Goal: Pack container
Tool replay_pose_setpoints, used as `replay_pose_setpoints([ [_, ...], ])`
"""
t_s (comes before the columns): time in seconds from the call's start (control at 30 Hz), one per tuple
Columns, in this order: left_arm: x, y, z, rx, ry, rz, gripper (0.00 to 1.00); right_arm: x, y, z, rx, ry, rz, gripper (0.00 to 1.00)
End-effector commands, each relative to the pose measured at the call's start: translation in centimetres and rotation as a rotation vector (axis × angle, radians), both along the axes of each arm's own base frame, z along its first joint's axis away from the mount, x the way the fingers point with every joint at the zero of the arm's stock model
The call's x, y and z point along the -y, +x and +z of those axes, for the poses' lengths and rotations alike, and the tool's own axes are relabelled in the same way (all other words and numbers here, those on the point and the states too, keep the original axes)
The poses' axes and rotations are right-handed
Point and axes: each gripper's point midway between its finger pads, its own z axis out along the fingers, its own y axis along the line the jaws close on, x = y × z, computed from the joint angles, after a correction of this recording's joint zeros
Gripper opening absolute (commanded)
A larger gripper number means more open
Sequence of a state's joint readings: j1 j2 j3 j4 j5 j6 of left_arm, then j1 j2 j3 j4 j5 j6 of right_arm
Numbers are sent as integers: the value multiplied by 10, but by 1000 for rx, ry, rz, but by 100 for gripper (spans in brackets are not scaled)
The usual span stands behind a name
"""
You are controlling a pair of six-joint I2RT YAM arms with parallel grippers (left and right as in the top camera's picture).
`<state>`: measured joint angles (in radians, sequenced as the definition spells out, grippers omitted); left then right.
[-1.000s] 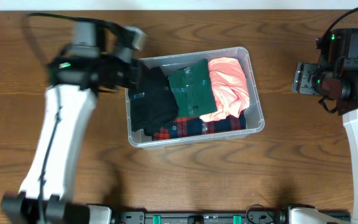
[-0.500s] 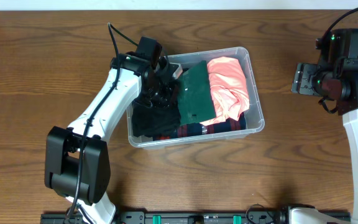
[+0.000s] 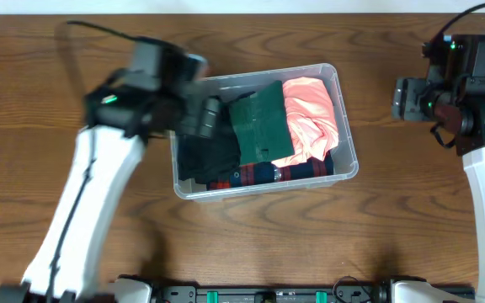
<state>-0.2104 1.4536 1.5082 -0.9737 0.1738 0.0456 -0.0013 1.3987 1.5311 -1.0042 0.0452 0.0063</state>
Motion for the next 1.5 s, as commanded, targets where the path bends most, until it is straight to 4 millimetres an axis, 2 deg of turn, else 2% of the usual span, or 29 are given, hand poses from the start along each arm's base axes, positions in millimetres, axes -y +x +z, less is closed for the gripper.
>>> replay_pose_setpoints([
  [0.0, -54, 12, 8, 41, 84, 206, 98, -13, 14, -3, 18, -15, 86, 91],
  [0.07, -73, 16, 6, 37, 81, 265, 98, -17, 26, -9, 24, -17, 99, 99],
  [0.17, -101, 18, -2, 8, 87, 339, 98, -17, 40, -22, 11, -21, 103, 99],
  [0.23, -113, 13, -5, -15, 93, 368, 98, -13, 39, -25, -4, -33, 89, 99],
  [0.3, -121, 4, -3, -30, 72, 392, 98, -11, 34, -20, 4, -14, 67, 99],
  [0.43, -120, -9, 26, 64, 17, 362, 98, -11, 16, 10, 76, 3, 46, 99],
  [0.53, -118, -30, 53, 174, 33, 332, 98, -13, -8, 31, 143, 10, 47, 99],
  [0.63, -115, -57, 72, 308, 47, 307, 98, -18, -37, 38, 213, 10, 65, 99],
  [0.7, -113, -75, 75, 398, 56, 296, 98, -21, -58, 35, 263, 11, 78, 99],
  [0.8, -110, -102, 65, 507, 52, 300, 98, -19, -93, 20, 346, 2, 76, 99],
  [0.97, -104, -134, 43, 579, 41, 291, 98, -17, -136, -17, 386, 5, 77, 99],
  [1.13, -100, -166, 8, 442, 45, 290, 98, -14, -171, -65, 263, 2, 78, 99],
  [1.27, -98, -189, -22, 288, 50, 288, 98, -12, -208, -108, 44, -5, 79, 99],
  [1.37, -96, -202, -37, 207, 53, 287, 98, -12, -203, -105, 67, -4, 79, 99],
  [1.47, -96, -205, -39, 193, 54, 286, 98, -12, -205, -107, 56, -5, 79, 99],
])
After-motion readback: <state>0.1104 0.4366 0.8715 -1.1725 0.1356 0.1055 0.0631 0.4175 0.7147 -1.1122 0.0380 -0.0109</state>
